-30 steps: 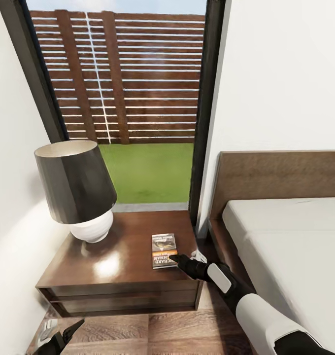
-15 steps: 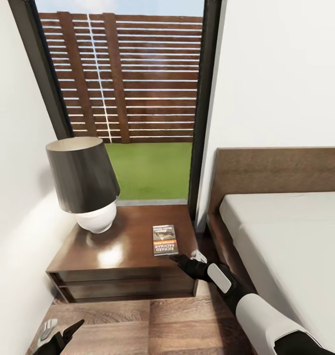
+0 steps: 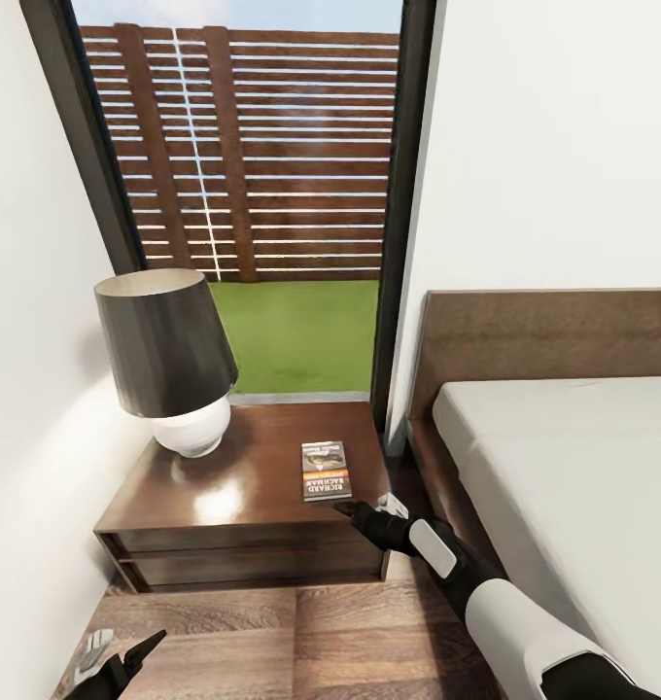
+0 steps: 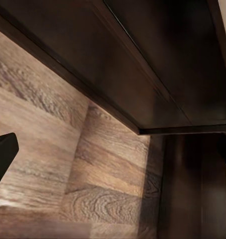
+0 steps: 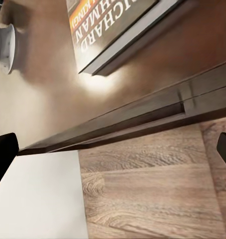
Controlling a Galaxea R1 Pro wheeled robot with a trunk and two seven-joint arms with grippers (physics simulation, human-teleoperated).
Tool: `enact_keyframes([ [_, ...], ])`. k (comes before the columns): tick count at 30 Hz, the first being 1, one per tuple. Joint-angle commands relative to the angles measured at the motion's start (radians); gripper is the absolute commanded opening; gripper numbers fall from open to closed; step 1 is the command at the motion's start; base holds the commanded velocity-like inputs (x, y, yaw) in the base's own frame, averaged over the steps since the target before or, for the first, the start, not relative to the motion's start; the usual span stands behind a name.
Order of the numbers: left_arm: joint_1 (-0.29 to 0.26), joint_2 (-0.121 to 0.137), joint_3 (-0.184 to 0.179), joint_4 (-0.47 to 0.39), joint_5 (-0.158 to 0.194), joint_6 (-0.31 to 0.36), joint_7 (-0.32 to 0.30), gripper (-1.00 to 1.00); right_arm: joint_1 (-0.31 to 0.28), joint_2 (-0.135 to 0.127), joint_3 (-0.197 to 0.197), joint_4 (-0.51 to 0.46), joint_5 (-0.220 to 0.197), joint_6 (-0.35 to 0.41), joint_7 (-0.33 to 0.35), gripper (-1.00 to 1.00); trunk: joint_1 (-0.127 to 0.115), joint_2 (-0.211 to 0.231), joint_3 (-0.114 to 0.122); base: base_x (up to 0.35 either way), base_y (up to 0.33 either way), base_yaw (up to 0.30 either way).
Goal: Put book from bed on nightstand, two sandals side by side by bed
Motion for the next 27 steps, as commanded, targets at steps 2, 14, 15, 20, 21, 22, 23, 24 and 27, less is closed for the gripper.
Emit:
enact_keyframes([
  [2,0.0,0.001,-0.006,0.0,0.01,0.01,-0.003,1.0,-0.001,-0.001,0.002,0.0,-0.001,-0.009,0.001,1.0,-0.008,0.014,0.005,-0.005,0.0,0.0],
  [14,0.0,0.003,-0.006,0.0,0.01,0.011,0.001,1.0,-0.001,-0.002,0.002,0.0,-0.001,-0.061,0.001,1.0,-0.054,0.098,0.043,-0.001,0.0,0.0],
  [15,0.0,0.003,-0.006,0.0,0.01,0.011,0.001,1.0,-0.001,-0.002,0.001,0.0,-0.001,-0.063,0.002,1.0,-0.058,0.105,0.046,0.0,0.0,0.0],
  [20,0.0,0.004,-0.006,0.0,0.009,0.011,0.002,1.0,-0.001,-0.002,-0.001,0.0,0.0,-0.066,0.001,1.0,-0.077,0.14,0.062,0.0,0.0,0.0],
  [21,0.0,0.004,-0.006,0.0,0.009,0.011,0.002,1.0,-0.001,-0.002,-0.001,0.0,0.001,-0.066,0.001,1.0,-0.081,0.147,0.065,0.0,0.0,0.0],
  [22,0.0,0.004,-0.006,0.0,0.009,0.011,0.002,1.0,-0.001,-0.002,0.0,0.0,0.003,-0.066,0.001,1.0,-0.085,0.154,0.068,0.0,0.0,0.0],
  [23,0.0,0.004,-0.006,0.0,0.009,0.011,0.002,1.0,-0.001,-0.002,0.002,0.0,0.005,-0.066,0.001,1.0,-0.088,0.161,0.071,0.0,0.0,0.0],
  [24,0.0,0.004,-0.006,0.0,0.009,0.011,0.002,1.0,-0.001,-0.002,0.003,0.0,0.006,-0.065,0.001,1.0,-0.092,0.168,0.074,0.0,0.0,0.0],
  [27,0.0,0.004,-0.006,0.0,0.009,0.011,0.002,1.0,-0.001,-0.002,0.002,0.0,0.007,-0.066,0.002,1.0,-0.104,0.189,0.084,0.0,0.0,0.0],
])
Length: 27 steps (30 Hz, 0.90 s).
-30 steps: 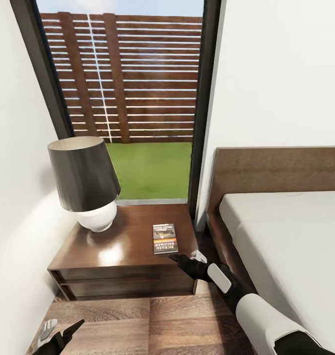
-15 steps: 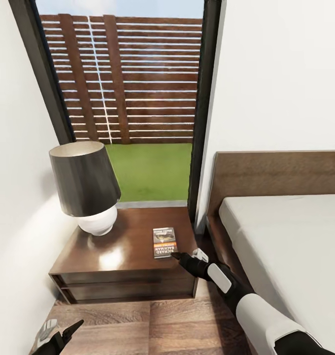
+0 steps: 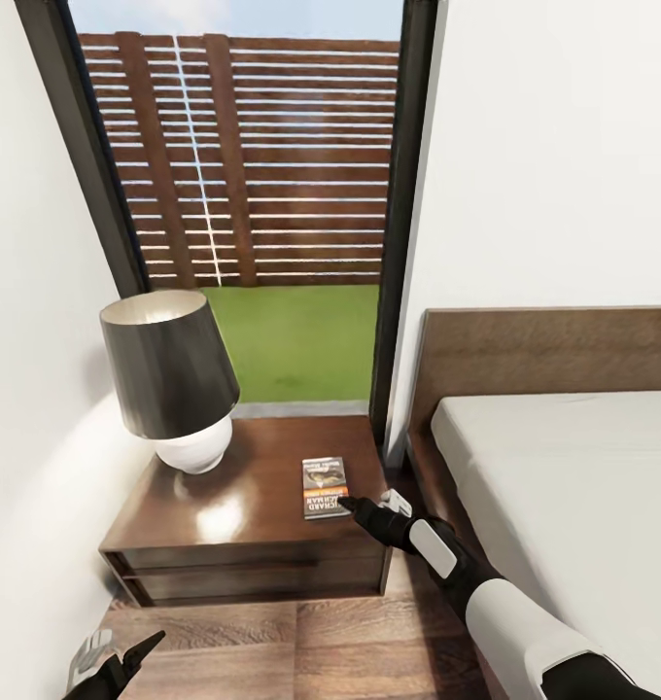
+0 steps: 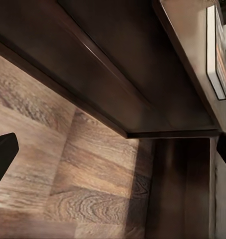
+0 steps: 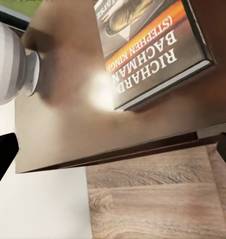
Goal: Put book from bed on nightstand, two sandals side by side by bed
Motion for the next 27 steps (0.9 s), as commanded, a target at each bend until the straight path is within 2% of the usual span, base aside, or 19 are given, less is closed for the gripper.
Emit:
enact_keyframes([
  [1,0.0,0.001,-0.007,0.0,0.01,0.01,-0.003,1.0,-0.001,0.0,0.002,0.0,-0.003,0.002,0.003,1.0,-0.004,0.007,0.002,0.0,0.0,0.0],
  [27,-0.001,-0.003,-0.01,0.0,0.006,0.002,0.001,1.0,-0.001,-0.008,-0.005,0.001,0.001,0.013,0.015,1.0,-0.104,0.189,0.084,0.0,0.0,0.0],
])
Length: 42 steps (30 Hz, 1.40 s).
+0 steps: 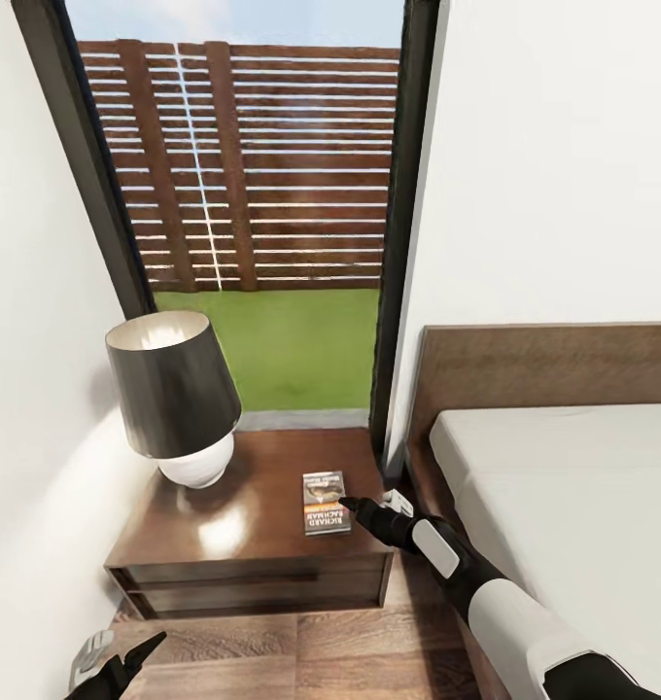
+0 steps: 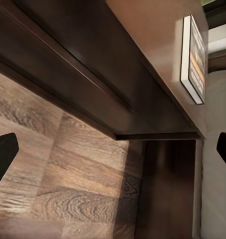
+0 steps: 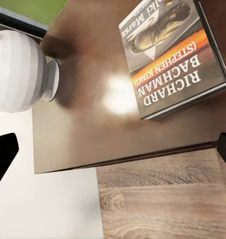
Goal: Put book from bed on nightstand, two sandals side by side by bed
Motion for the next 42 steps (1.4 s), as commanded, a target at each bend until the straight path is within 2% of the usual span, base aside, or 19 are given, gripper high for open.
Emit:
enact_keyframes([
  [1,-0.001,0.001,-0.007,0.0,0.009,0.009,-0.003,1.0,-0.001,-0.001,0.003,0.0,-0.001,0.002,0.001,1.0,-0.004,0.007,0.002,0.0,0.0,0.0],
  [15,0.0,0.002,-0.018,0.005,0.0,0.0,-0.001,1.0,-0.001,-0.001,0.004,0.001,-0.001,0.004,0.007,1.0,-0.058,0.105,0.046,0.0,0.0,0.0],
  [23,0.0,0.005,-0.022,0.011,-0.002,-0.008,0.0,1.0,-0.001,-0.006,0.004,0.004,-0.005,0.004,0.053,1.0,-0.088,0.161,0.071,0.0,0.0,0.0],
  [26,0.0,0.007,-0.024,0.02,-0.019,-0.016,0.008,1.0,-0.001,-0.007,0.004,0.024,-0.004,0.004,0.09,1.0,-0.1,0.182,0.081,0.0,0.0,0.0],
  [27,0.001,0.007,-0.025,0.028,-0.048,-0.024,0.024,1.0,-0.001,-0.009,0.002,0.049,-0.004,0.004,0.112,1.0,-0.104,0.189,0.084,0.0,0.0,0.0],
  [32,0.0,0.007,-0.026,0.033,-0.099,-0.033,0.054,1.0,-0.001,-0.01,0.001,0.087,-0.006,0.001,0.13,1.0,-0.123,0.224,0.099,0.0,0.0,0.0],
  [37,0.001,0.008,-0.027,0.041,-0.123,-0.039,0.073,1.0,-0.001,-0.029,0.002,0.115,-0.008,-0.002,0.139,1.0,-0.142,0.259,0.115,0.0,0.0,0.0],
  [42,0.0,0.008,-0.027,0.051,-0.13,-0.05,0.078,1.0,-0.001,-0.043,0.003,0.133,-0.009,-0.004,0.151,1.0,-0.161,0.294,0.131,0.0,0.0,0.0],
])
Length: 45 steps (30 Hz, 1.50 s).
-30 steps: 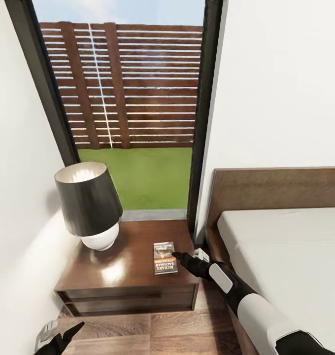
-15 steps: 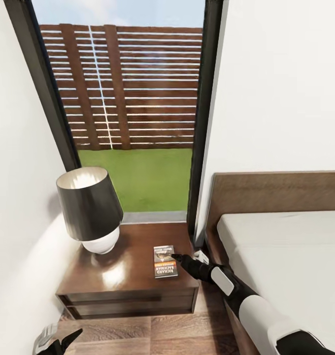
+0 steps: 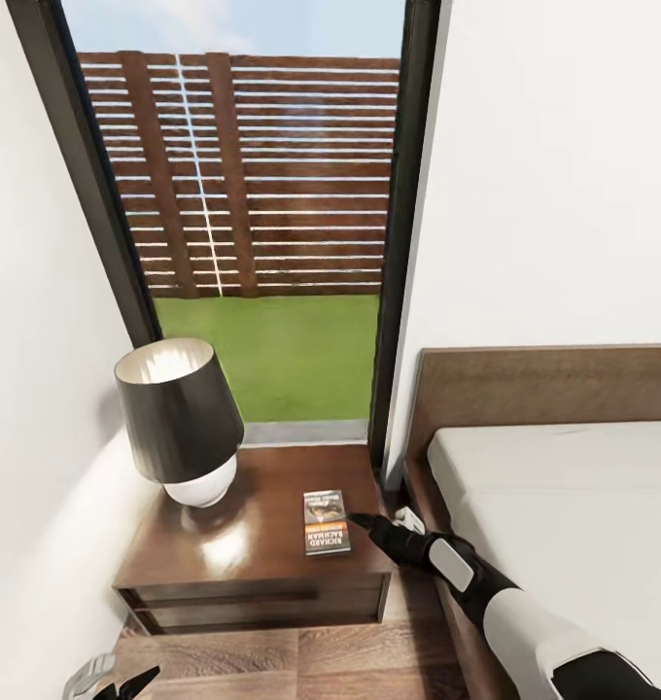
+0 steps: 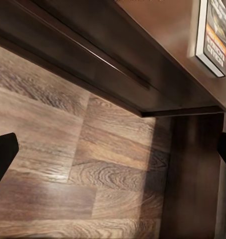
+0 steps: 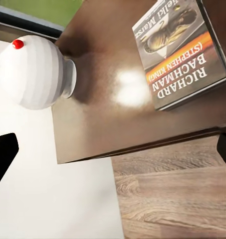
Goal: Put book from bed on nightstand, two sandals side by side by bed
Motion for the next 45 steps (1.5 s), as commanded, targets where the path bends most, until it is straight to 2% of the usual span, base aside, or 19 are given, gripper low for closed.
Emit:
enact_keyframes([
  [1,0.0,0.0,-0.006,0.003,0.008,0.005,-0.002,1.0,-0.001,-0.003,0.003,0.005,-0.004,0.002,0.006,1.0,-0.004,0.007,0.002,0.0,0.0,0.0],
  [16,0.0,-0.001,-0.006,0.028,-0.056,-0.033,0.018,1.0,-0.001,-0.013,0.003,0.092,0.001,0.0,0.046,1.0,-0.062,0.112,0.049,0.0,0.0,0.0],
  [29,-0.001,-0.008,-0.013,0.049,-0.067,-0.066,0.023,1.0,-0.001,-0.024,0.002,0.128,0.003,-0.002,0.047,1.0,-0.111,0.203,0.09,0.0,0.0,0.0],
  [35,0.0,-0.009,-0.019,0.058,-0.086,-0.083,0.029,1.0,-0.001,-0.031,0.003,0.152,0.004,-0.004,0.047,1.0,-0.134,0.245,0.109,0.0,0.0,0.0],
  [45,0.0,-0.014,-0.024,0.064,-0.122,-0.093,0.08,1.0,-0.001,-0.044,0.005,0.215,0.007,-0.005,0.047,1.0,-0.173,0.315,0.14,0.0,0.0,0.0],
])
